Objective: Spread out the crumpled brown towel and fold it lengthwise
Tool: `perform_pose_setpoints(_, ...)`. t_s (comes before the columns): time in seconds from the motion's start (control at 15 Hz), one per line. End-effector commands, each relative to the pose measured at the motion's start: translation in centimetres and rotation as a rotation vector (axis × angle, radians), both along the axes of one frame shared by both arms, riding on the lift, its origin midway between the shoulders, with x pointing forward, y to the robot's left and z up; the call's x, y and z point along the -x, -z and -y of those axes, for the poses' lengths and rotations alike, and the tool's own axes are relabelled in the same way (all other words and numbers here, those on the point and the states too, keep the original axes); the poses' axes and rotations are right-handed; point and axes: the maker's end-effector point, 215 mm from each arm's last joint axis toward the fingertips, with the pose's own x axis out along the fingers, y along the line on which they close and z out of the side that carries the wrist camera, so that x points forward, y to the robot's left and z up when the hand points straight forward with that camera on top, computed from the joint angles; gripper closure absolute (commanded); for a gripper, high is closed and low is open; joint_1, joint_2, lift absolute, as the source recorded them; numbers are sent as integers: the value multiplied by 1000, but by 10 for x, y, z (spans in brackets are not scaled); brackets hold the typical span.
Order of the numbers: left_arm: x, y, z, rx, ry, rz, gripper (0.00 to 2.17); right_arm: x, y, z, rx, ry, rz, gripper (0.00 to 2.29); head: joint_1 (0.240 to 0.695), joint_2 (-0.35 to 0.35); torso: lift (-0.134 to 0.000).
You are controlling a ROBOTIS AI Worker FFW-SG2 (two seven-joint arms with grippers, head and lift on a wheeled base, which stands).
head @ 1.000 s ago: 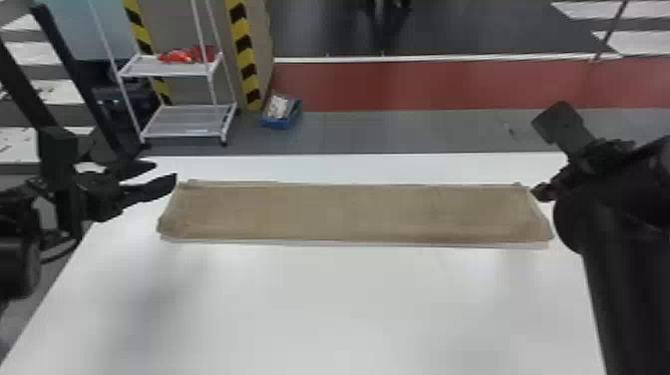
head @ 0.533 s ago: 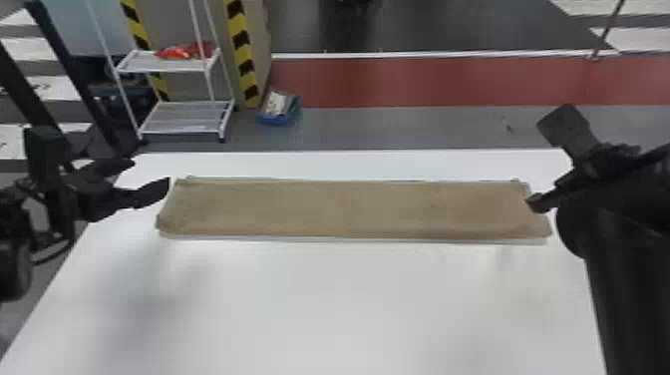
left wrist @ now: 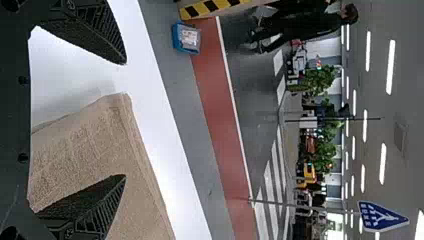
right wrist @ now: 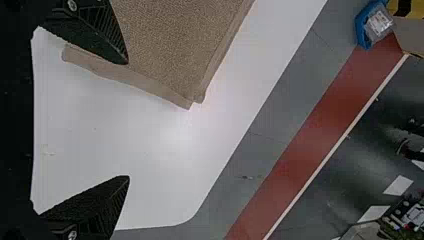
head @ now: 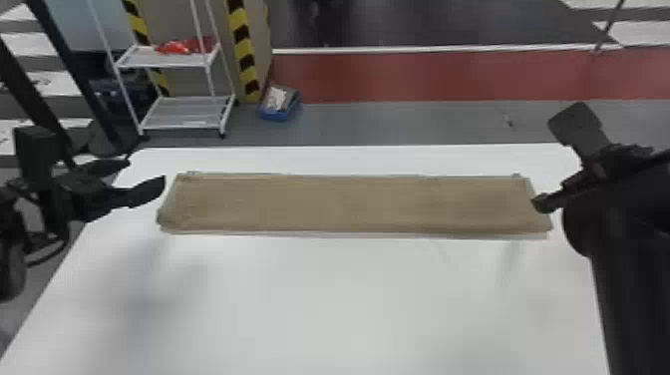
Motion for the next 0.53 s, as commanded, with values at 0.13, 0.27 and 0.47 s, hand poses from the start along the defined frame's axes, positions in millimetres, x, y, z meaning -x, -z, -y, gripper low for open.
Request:
perform_pose_setpoints(0.13, 6, 1, -5, 5, -11, -9, 80, 3, 3, -1, -30, 20, -4, 70, 695, 51, -128)
perform_pose_setpoints(0.27, 7, 2, -7, 10, -18, -18, 80, 4, 3, -1, -33, 24, -7, 73, 695, 54, -128)
perform_pose_setpoints(0.47, 7, 2, -9, 14, -21, -22, 76, 2, 1, -2, -45, 27, -1, 76, 695, 57, -128)
